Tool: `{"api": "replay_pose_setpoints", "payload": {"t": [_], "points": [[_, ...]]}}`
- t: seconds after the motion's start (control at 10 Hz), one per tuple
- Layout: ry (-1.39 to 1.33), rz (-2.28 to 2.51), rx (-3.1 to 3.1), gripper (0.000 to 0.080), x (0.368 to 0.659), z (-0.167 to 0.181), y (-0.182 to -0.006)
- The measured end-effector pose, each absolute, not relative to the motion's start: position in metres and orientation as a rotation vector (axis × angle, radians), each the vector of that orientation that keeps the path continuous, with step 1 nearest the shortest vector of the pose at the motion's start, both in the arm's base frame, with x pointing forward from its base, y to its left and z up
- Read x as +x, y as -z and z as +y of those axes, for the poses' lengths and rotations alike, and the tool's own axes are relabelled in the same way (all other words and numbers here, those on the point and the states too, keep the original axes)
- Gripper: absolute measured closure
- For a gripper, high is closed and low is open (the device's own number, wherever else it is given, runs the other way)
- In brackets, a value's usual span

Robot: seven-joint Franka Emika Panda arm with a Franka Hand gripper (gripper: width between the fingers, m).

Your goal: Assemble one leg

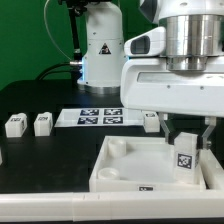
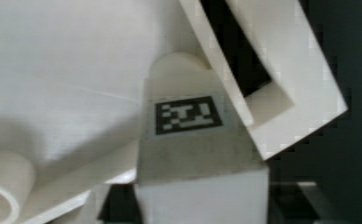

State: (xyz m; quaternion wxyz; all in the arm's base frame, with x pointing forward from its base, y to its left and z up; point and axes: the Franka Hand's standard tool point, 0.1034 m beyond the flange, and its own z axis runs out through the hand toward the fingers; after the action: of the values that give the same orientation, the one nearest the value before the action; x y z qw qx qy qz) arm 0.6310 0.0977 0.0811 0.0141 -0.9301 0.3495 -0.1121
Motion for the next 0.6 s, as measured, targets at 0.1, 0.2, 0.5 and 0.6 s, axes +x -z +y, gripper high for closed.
{"api": "replay_pose_setpoints", "payload": {"t": [0.1, 0.2, 0.5, 0.6], "points": [[0.346, 1.203, -2.865, 0.0490, 0.629, 0.092, -0.081], [0.345, 1.396, -2.795, 0.0481, 0.627, 0.086, -0.081], [0.364, 1.471, -2.789, 0.0479, 0.625, 0.075, -0.081], [0.363, 1.470, -2.789, 0.0348, 0.625, 0.075, -0.081]]}}
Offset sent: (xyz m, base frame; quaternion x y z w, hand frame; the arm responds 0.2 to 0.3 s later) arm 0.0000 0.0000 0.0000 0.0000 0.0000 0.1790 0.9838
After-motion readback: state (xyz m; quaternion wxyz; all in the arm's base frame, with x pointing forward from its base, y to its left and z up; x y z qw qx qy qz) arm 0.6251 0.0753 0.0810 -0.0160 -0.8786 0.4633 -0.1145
